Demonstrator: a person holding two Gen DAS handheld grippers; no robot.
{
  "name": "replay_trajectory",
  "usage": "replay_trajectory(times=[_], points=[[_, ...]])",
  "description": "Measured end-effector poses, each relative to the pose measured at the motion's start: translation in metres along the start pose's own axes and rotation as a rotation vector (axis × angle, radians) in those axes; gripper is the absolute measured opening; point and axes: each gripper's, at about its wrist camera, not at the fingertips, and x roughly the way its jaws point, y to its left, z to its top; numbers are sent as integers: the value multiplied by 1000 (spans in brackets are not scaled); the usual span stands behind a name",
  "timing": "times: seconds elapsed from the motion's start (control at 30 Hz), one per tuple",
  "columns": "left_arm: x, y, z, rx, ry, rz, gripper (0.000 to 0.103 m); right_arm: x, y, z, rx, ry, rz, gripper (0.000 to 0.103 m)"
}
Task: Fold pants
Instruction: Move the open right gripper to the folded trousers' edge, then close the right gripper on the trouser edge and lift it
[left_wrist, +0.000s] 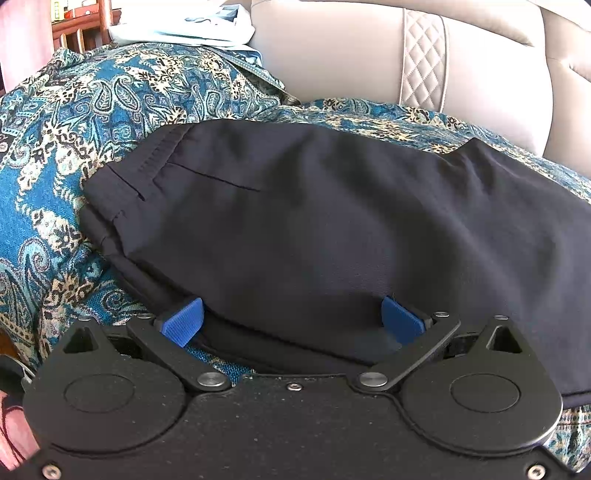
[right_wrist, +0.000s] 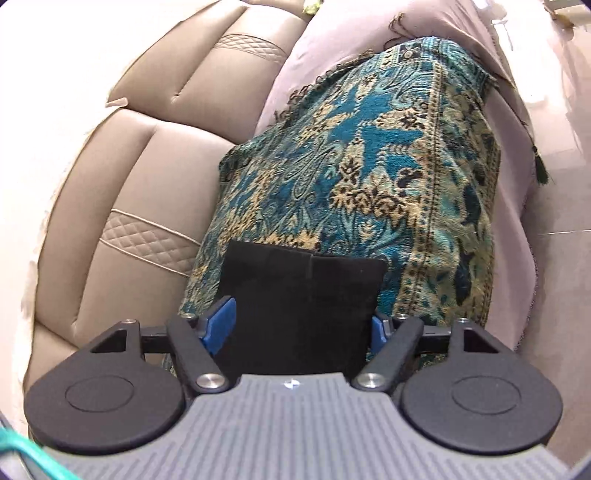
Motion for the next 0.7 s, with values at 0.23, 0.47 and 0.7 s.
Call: replay_trajectory(times=[0.23,0.47,0.7], points=[[0,0,0,0,0,0,103,12,34,-17,-311,17,-155,43],[1,0,0,-4,0,2,103,24,58,-33,-399,25,-219,13],[2,1,2,-15,7,3,103,33,91,-56,-405,38,-125,9]])
